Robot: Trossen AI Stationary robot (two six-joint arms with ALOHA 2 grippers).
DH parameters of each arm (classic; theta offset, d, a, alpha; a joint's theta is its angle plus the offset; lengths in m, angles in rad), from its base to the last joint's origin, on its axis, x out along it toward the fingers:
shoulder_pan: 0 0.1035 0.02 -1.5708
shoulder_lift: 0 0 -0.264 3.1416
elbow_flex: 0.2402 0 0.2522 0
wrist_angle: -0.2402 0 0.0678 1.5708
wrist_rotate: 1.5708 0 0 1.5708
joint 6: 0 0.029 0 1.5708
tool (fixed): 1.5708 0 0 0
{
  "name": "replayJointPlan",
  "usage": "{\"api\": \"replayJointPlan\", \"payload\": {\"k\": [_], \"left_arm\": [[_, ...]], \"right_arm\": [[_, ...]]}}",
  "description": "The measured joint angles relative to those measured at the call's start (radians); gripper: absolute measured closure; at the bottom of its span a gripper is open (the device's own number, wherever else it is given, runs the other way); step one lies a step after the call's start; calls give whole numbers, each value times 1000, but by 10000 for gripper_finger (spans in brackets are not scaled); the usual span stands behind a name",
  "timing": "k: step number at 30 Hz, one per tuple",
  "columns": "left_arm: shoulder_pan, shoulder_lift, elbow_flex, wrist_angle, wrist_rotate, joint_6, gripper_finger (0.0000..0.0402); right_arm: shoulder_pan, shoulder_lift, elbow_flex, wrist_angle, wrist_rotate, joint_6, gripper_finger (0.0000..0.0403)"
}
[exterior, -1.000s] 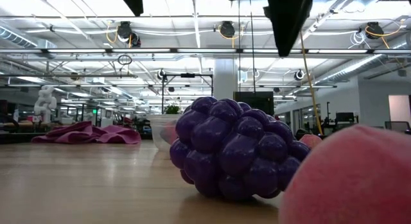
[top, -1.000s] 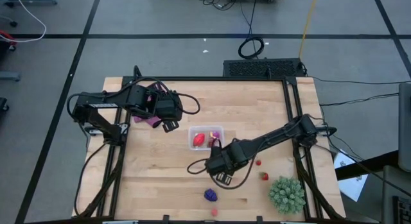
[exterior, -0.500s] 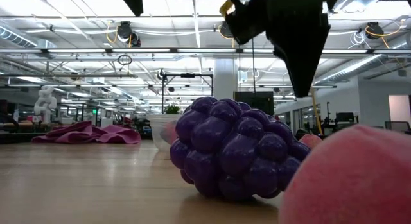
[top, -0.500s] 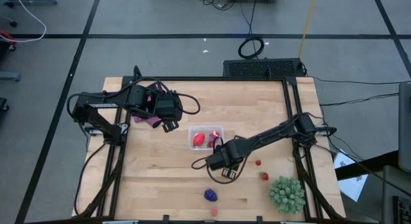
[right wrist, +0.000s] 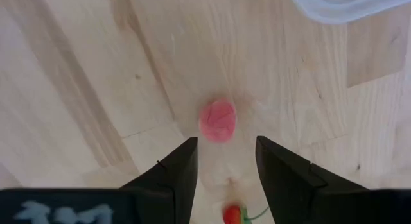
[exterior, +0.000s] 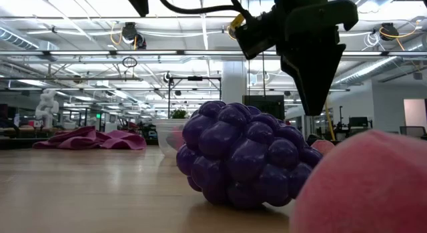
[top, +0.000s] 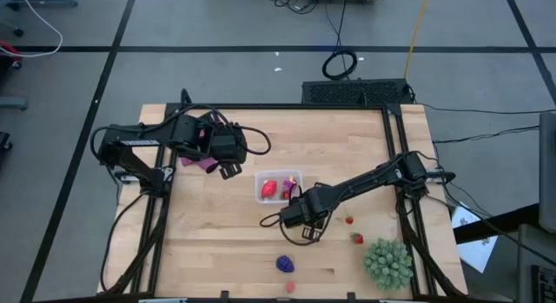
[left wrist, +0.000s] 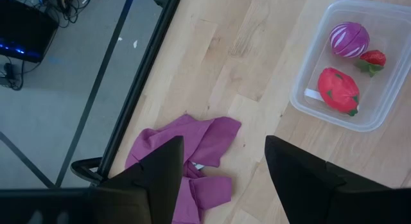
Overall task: Pick and placing Produce into tupperware
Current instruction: Put the top pink peach into the transparent bin
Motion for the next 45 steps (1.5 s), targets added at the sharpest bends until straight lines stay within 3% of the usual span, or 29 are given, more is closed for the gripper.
{"api": "replayJointPlan", "payload": {"k": [16, 29, 45], "left_arm": [[-1, 0, 0, 0, 8, -5, 179], [-1, 0, 0, 0, 8, -7, 179], [-1, 0, 0, 0, 8, -6, 179]], "right_arm": [[-8, 0, 0, -5, -29, -53, 252], [-7, 1, -88, 42, -30, -71, 189], [-17, 1, -143, 160, -29, -130, 186]]}}
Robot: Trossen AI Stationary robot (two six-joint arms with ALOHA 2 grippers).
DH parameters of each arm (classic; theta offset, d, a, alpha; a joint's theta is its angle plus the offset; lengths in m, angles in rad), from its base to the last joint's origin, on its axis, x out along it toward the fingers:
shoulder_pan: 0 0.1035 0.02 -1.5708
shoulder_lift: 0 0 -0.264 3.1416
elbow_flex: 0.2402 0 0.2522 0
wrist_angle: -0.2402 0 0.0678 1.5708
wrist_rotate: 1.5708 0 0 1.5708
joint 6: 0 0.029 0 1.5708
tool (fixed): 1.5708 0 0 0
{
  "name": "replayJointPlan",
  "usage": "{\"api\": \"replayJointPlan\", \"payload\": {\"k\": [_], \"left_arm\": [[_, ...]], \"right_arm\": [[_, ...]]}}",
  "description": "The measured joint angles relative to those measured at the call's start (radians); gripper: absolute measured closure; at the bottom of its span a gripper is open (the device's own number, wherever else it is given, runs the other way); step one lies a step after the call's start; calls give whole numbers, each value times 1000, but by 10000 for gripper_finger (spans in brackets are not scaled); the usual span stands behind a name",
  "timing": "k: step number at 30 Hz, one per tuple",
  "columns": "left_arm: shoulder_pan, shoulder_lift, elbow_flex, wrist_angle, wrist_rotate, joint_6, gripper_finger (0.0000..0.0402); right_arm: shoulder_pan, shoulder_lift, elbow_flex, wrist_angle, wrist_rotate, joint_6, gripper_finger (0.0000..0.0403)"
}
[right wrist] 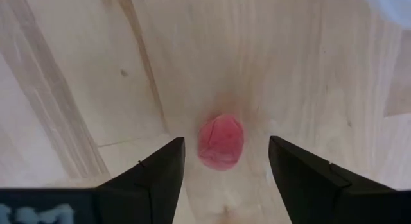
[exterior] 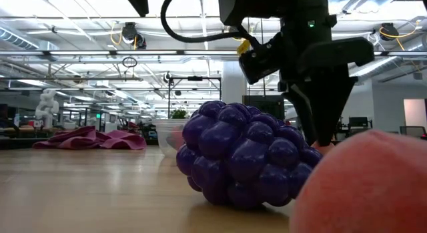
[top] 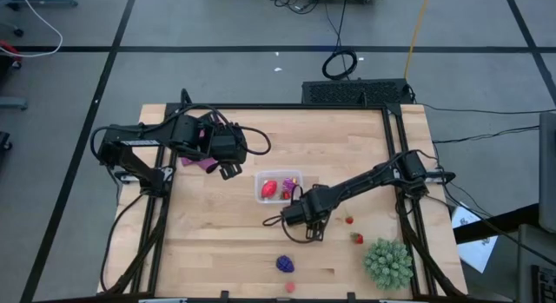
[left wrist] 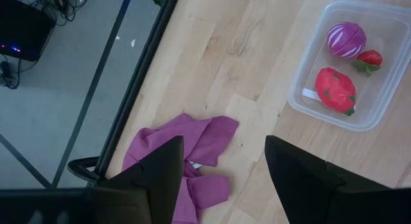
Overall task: Pick and placing Produce into tupperware
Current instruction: Put the top pink peach into the transparent bin
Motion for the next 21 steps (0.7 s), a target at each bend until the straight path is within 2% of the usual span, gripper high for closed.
{"api": "replayJointPlan", "payload": {"k": [21], "left_arm": [[0, 0, 0, 0, 0, -2, 179]], "right_arm": [[-14, 0, -64, 81, -33, -23, 186]]}}
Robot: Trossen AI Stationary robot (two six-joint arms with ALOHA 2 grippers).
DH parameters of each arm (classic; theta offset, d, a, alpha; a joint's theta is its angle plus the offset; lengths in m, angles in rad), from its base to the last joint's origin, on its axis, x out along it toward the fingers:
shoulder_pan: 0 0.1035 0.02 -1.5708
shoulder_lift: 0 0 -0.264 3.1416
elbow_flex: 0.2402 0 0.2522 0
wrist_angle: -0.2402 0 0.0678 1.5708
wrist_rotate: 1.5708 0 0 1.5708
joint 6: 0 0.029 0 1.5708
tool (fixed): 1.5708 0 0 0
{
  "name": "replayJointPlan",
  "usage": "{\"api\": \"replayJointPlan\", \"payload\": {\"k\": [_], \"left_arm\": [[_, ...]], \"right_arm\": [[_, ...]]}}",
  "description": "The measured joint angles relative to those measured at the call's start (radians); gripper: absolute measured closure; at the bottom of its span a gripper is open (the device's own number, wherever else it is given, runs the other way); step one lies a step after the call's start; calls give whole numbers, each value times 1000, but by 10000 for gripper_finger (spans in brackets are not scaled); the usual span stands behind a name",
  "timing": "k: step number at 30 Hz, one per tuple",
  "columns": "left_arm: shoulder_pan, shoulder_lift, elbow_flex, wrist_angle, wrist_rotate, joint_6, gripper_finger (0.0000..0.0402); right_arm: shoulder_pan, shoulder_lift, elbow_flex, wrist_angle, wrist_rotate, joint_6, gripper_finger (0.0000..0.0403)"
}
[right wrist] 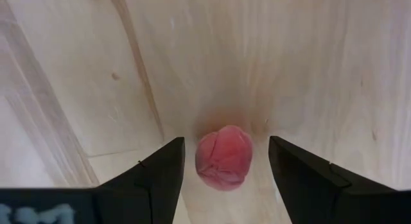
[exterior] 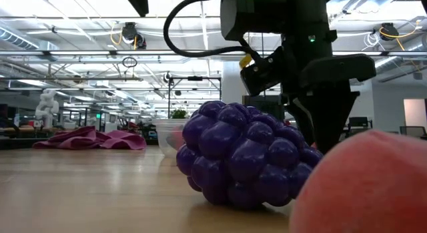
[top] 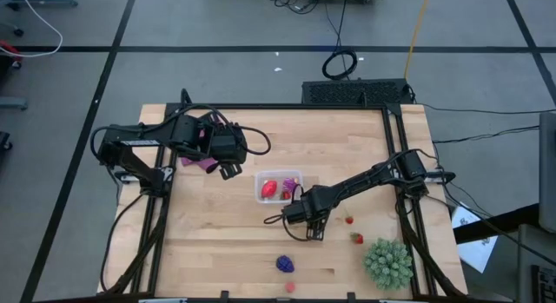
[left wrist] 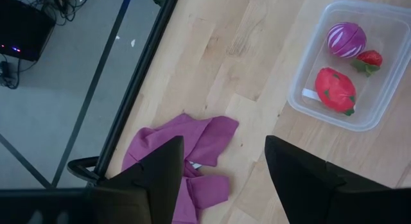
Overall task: Pick and placing Produce into tupperware
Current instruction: Put the top pink peach into the transparent bin
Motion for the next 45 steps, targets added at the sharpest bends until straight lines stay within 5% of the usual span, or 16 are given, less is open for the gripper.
{"api": "replayJointPlan", "payload": {"k": [24, 33, 45], "left_arm": [[0, 0, 0, 0, 0, -3, 179], [0, 0, 0, 0, 0, -4, 179], [5, 0, 0, 0, -5, 39, 179]], "right_arm": [[0, 0, 0, -24, 9, 10, 292], [0, -7, 1, -68, 10, 20, 299], [-6, -218, 3, -40, 58, 85, 299]]}}
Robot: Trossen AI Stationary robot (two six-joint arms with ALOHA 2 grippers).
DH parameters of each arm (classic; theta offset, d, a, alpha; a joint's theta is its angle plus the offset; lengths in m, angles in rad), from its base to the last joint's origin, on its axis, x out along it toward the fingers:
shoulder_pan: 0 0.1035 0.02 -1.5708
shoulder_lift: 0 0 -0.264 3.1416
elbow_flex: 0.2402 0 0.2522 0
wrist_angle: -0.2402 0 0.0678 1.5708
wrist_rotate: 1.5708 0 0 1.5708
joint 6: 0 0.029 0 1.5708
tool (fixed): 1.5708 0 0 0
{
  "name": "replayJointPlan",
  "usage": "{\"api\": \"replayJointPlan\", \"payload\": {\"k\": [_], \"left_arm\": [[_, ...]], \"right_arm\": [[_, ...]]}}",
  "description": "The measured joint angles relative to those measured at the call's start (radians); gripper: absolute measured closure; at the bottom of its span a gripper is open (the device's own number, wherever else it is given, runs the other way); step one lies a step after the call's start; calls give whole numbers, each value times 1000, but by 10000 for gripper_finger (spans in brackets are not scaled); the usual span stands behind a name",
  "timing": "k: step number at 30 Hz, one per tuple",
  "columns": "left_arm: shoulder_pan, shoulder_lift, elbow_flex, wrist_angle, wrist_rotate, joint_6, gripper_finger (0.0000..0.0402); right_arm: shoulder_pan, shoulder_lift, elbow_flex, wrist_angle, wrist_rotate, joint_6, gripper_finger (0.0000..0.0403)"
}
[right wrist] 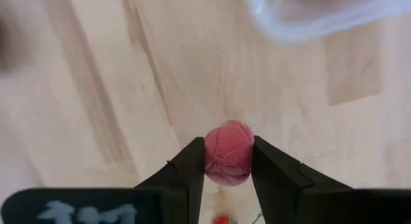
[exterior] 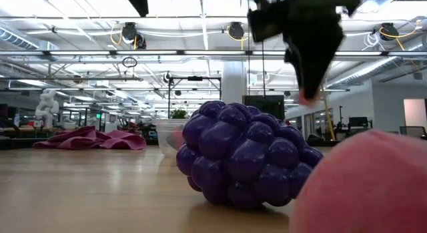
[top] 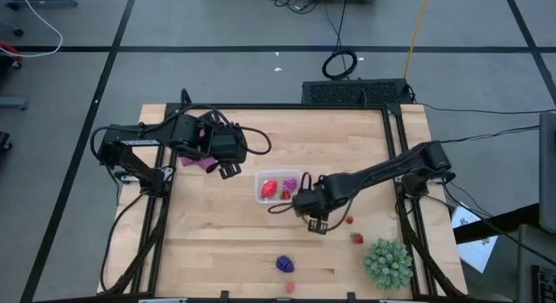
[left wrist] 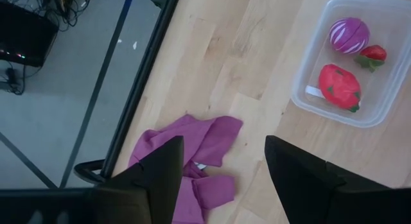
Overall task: Pick and placing Produce into tupperware
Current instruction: Put the top pink peach into the transparent bin
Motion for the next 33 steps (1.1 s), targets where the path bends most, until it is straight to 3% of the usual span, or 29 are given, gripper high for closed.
{"api": "replayJointPlan", "payload": {"k": [6, 11, 17, 25, 33], "left_arm": [[1, 0, 0, 0, -13, 37, 179], [1, 0, 0, 0, -22, 43, 179], [1, -2, 0, 0, -38, 82, 179], [40, -22, 0, -1, -199, 201, 179], [143, -86, 0, 0, -208, 233, 179]], "right_arm": [[-45, -116, 0, 179, 14, -56, 298], [-109, -134, 1, 331, 13, -186, 298], [-193, -84, 0, 359, 3, -275, 298], [-258, 8, 0, 475, -104, -360, 298], [-286, 44, 0, 552, -107, -404, 298]]}}
